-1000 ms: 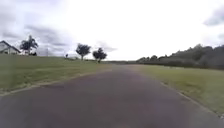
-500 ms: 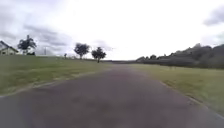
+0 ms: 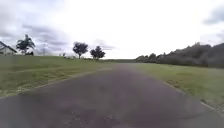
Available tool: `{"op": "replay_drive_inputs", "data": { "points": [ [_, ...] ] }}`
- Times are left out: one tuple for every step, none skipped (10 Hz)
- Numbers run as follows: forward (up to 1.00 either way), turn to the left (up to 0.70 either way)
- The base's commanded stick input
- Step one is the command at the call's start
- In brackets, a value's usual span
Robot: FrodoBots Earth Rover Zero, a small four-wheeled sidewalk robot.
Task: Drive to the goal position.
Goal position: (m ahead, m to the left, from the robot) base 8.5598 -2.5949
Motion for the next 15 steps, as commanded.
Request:
{"op": "replay_drive_inputs", "data": {
  "points": [
    [0.70,0.00],
    [0.70,0.00],
    [0.70,0.00],
    [0.70,0.00],
    [0.70,0.00],
    [0.70,0.00],
    [0.70,0.00],
    [0.70,0.00],
    [0.70,0.00],
    [0.70,0.00],
    [0.70,0.00],
    [0.70,0.00],
    [0.70,0.00],
    [0.70,0.00],
    [0.70,0.00]
  ]
}}
